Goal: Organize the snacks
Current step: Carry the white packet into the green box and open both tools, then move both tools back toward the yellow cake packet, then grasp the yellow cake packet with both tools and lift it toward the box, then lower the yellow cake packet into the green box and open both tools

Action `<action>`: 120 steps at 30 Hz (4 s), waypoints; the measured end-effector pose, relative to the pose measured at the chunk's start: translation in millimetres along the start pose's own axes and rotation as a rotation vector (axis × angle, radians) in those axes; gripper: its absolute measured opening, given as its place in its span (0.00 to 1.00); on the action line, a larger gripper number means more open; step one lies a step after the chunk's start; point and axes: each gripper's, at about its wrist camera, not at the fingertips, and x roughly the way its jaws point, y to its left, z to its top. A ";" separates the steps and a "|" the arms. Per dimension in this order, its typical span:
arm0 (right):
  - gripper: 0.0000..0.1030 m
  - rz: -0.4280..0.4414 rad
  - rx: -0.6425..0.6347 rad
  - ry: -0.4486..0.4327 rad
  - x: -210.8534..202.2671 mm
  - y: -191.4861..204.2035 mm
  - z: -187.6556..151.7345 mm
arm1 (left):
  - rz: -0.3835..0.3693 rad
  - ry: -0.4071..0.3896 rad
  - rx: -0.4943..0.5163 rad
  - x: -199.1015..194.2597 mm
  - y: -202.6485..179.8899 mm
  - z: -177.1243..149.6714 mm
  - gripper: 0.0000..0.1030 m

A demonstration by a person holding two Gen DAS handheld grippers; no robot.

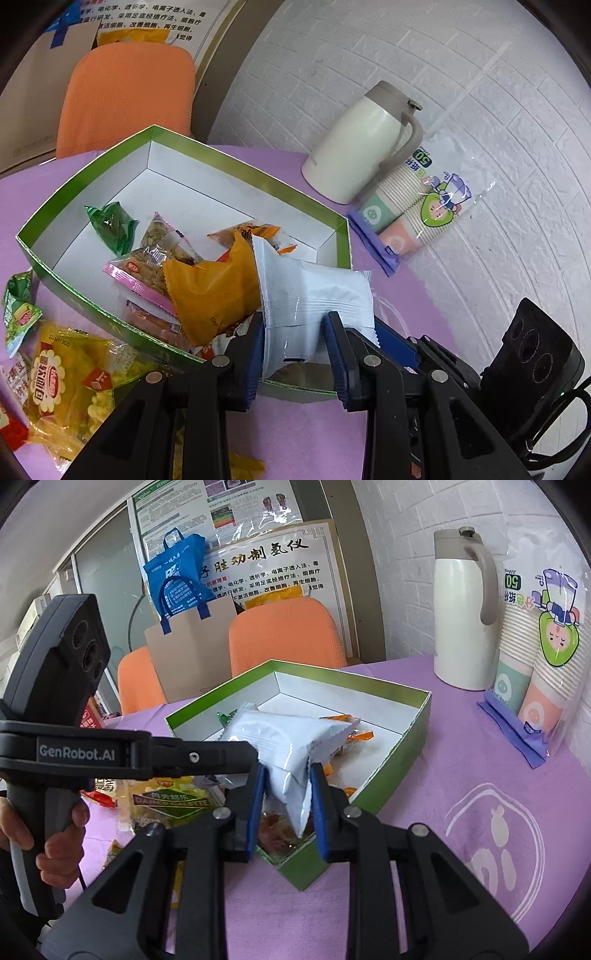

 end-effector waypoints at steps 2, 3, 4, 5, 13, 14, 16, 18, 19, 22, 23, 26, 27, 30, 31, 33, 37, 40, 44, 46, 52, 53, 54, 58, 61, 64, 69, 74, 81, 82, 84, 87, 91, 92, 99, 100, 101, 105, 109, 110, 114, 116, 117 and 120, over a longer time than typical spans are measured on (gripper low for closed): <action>0.55 -0.023 -0.031 -0.006 2.8 0.8 -1.6 | 0.046 -0.005 -0.017 2.3 4.5 -0.4 0.49; 0.63 -0.041 -0.048 -0.019 1.5 2.4 -3.2 | 0.080 -0.016 -0.022 1.6 6.5 -1.5 0.64; 0.75 -0.065 -0.068 -0.039 -1.0 4.5 -5.0 | 0.110 -0.036 -0.018 -0.8 7.5 -3.4 0.71; 0.78 -0.082 -0.091 -0.056 -3.5 6.8 -7.0 | 0.122 -0.062 -0.005 -4.3 6.9 -4.5 0.77; 0.80 -0.066 -0.096 -0.043 -10.4 12.8 -9.5 | 0.188 -0.091 0.015 -23.3 0.9 -10.0 0.81; 0.82 -0.061 -0.097 -0.049 -13.1 14.5 -8.4 | 0.193 -0.101 0.020 -28.1 -1.0 -11.1 0.81; 0.83 -0.058 -0.108 -0.065 -20.9 18.8 -7.1 | 0.210 -0.120 0.027 -38.4 -4.7 -14.2 0.81; 0.83 -0.053 -0.120 -0.071 -27.5 24.5 -6.5 | 0.226 -0.137 0.028 -50.8 -8.4 -18.7 0.81; 0.83 -0.049 -0.122 -0.071 -31.0 27.2 -7.5 | 0.231 -0.146 0.028 -58.0 -10.3 -22.2 0.81; 0.84 -0.025 -0.134 -0.069 -41.9 37.0 -11.5 | 0.256 -0.177 0.029 -78.9 -13.1 -35.1 0.81; 0.86 -0.017 -0.138 -0.072 -46.1 40.3 -13.7 | 0.268 -0.187 0.031 -84.9 -14.3 -40.3 0.81; 0.92 0.001 -0.138 -0.071 -53.4 48.1 -20.2 | 0.318 -0.207 0.047 -99.8 -14.5 -58.2 0.81; 0.92 0.009 -0.137 -0.066 -54.8 50.4 -23.0 | 0.330 -0.210 0.052 -103.3 -13.7 -64.3 0.81; 0.92 0.030 -0.131 -0.025 -53.9 57.3 -32.5 | 0.340 -0.207 0.035 -110.5 -6.7 -83.8 0.81; 0.92 0.037 -0.129 -0.005 -52.7 59.7 -36.2 | 0.344 -0.204 0.023 -111.8 -3.1 -89.4 0.81; 0.92 0.056 -0.126 0.033 -49.0 64.4 -43.7 | 0.352 -0.192 0.003 -113.6 4.3 -100.4 0.81; 0.92 0.098 -0.149 0.091 -42.1 78.4 -59.9 | 0.353 -0.168 -0.031 -116.3 19.6 -120.0 0.81; 0.92 0.147 -0.162 0.127 -37.0 91.8 -67.5 | 0.380 -0.158 -0.064 -120.1 31.6 -132.4 0.81; 0.77 0.205 -0.200 0.161 -30.8 113.9 -76.7 | 0.385 -0.153 -0.102 -126.5 44.9 -143.2 0.81; 0.63 0.217 -0.215 0.182 -25.7 123.5 -81.0 | 0.375 -0.158 -0.106 -130.4 48.7 -147.3 0.81; 0.34 0.348 -0.253 0.249 -23.6 138.1 -92.0 | 0.295 -0.169 -0.104 -143.1 55.1 -159.6 0.81; 0.34 0.342 -0.255 0.244 -25.0 136.9 -91.9 | 0.276 -0.166 -0.101 -143.7 55.1 -161.2 0.81; 0.34 0.329 -0.254 0.239 -27.1 134.5 -92.0 | 0.256 -0.163 -0.099 -143.3 54.4 -162.1 0.81; 0.34 0.278 -0.224 0.229 -30.5 119.9 -89.0 | 0.185 -0.142 -0.089 -134.1 50.0 -158.9 0.76; 0.52 0.231 -0.201 0.219 -33.1 109.1 -87.7 | 0.132 -0.117 -0.069 -122.7 43.6 -151.3 0.72; 0.62 0.178 -0.199 0.207 -30.5 101.1 -85.8 | 0.102 -0.084 -0.083 -110.1 41.7 -145.5 0.72; 0.62 0.171 -0.217 0.233 -14.4 97.4 -82.7 | 0.086 -0.083 -0.130 -103.7 46.4 -142.3 0.68; 0.62 0.188 -0.195 0.263 -1.3 95.7 -82.4 | 0.047 -0.076 -0.164 -96.8 53.7 -135.7 0.58; 0.62 0.212 -0.196 0.267 3.2 99.9 -82.8 | 0.009 -0.041 -0.219 -87.9 73.1 -143.6 0.46; 0.60 0.214 -0.196 0.268 3.7 100.4 -82.9 | 0.011 -0.041 -0.219 -88.3 73.3 -144.0 0.46; 0.56 0.221 -0.196 0.268 4.5 101.4 -83.2 | 0.013 -0.040 -0.208 -88.1 71.3 -144.2 0.44; 0.43 0.213 -0.192 0.268 5.4 100.6 -86.2 | 0.009 -0.043 -0.197 -87.7 68.2 -144.9 0.32; 0.30 0.218 -0.176 0.250 -1.5 100.8 -86.5 | 0.028 -0.060 -0.194 -90.9 60.9 -147.2 0.24; 0.28 0.218 -0.188 0.244 -6.1 103.1 -86.1 | 0.030 -0.064 -0.183 -93.9 57.3 -147.4 0.24; 0.26 0.252 -0.212 0.149 -54.4 110.5 -70.2 | 0.003 -0.144 -0.086 -133.8 20.5 -141.4 0.24; 0.26 0.247 -0.214 0.125 -60.8 110.7 -65.4 | -0.004 -0.160 -0.071 -138.2 15.1 -137.1 0.24; 0.26 0.239 -0.215 0.100 -66.5 110.7 -60.1 | -0.012 -0.178 -0.055 -142.1 9.0 -131.0 0.24; 0.26 0.215 -0.205 0.017 -76.5 105.0 -37.3 | -0.029 -0.230 0.000 -146.3 -7.7 -103.7 0.24; 0.25 0.167 -0.182 -0.029 -69.8 95.0 -15.5 | -0.051 -0.245 0.033 -136.5 -9.6 -72.8 0.24; 0.25 0.158 -0.169 -0.037 -66.3 90.6 -10.5 | -0.060 -0.243 0.032 -132.5 -8.0 -64.9 0.24; 0.25 0.124 -0.125 -0.051 -47.8 74.6 6.7 | -0.069 -0.228 0.033 -110.8 -4.9 -34.5 0.24; 0.25 0.112 -0.105 -0.055 -37.5 66.0 12.7 | -0.064 -0.225 0.042 -99.7 -4.6 -21.0 0.24; 0.25 0.107 -0.091 -0.053 -31.7 61.4 15.1 | -0.066 -0.220 0.040 -94.1 -3.2 -15.0 0.24; 0.25 0.097 -0.051 -0.046 -14.2 48.6 21.5 | -0.070 -0.209 0.025 -76.2 3.4 0.2 0.24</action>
